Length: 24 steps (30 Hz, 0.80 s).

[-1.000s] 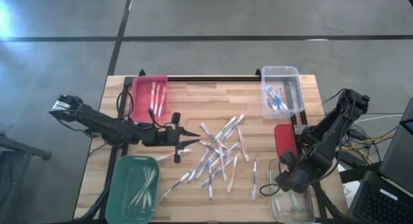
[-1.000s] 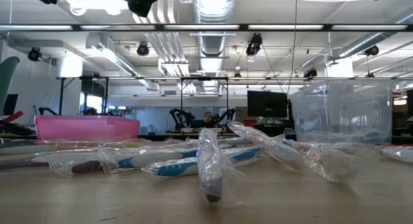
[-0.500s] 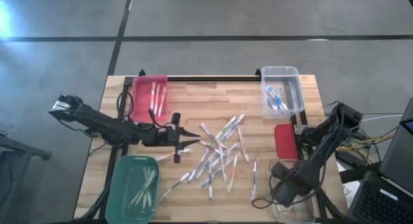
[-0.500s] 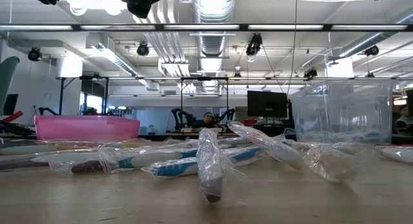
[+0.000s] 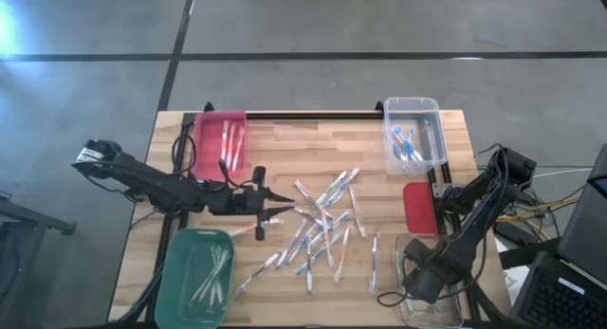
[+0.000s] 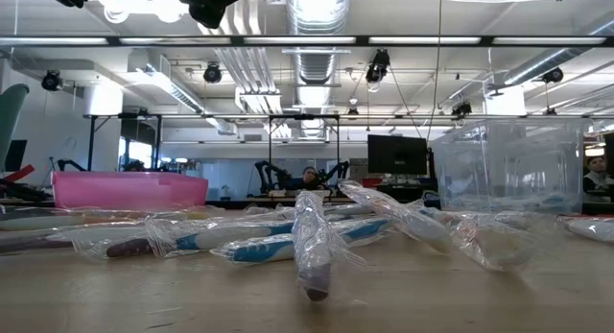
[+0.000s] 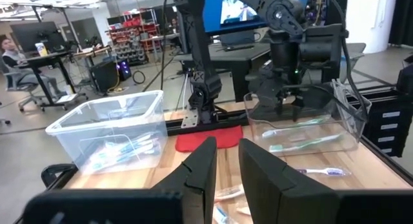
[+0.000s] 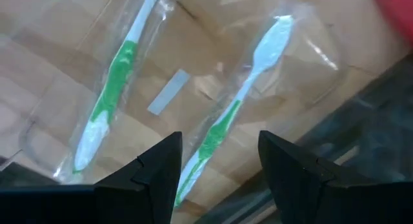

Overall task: Pick & Place Toothbrushes
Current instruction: Put the green toothbrush into the green bin

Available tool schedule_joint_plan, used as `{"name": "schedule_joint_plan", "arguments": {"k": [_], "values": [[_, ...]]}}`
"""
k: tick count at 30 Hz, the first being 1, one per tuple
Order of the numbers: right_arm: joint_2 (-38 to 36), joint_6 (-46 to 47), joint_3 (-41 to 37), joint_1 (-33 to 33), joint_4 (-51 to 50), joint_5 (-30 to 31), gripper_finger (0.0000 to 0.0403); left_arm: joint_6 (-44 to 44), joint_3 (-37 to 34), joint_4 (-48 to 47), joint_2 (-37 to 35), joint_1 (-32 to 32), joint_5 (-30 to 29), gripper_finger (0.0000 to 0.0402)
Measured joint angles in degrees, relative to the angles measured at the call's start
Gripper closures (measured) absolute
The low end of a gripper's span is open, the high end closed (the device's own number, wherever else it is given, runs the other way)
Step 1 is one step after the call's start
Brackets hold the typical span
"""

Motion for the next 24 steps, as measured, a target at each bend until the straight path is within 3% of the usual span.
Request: {"name": "schedule_joint_plan", "arguments": {"k": [10,24], "values": [[-0.2,-1.65,-3.59,-0.02,2.61,0.07,0.0219,0.02,0.0,-0.02,0.0,0.0,0.06,0.033],[0.07,-14.92,-4.67,-0.02,4.71,1.15,0.021,0.48,-0.02,-0.02,0.02,0.0,0.06,0.033]]}}
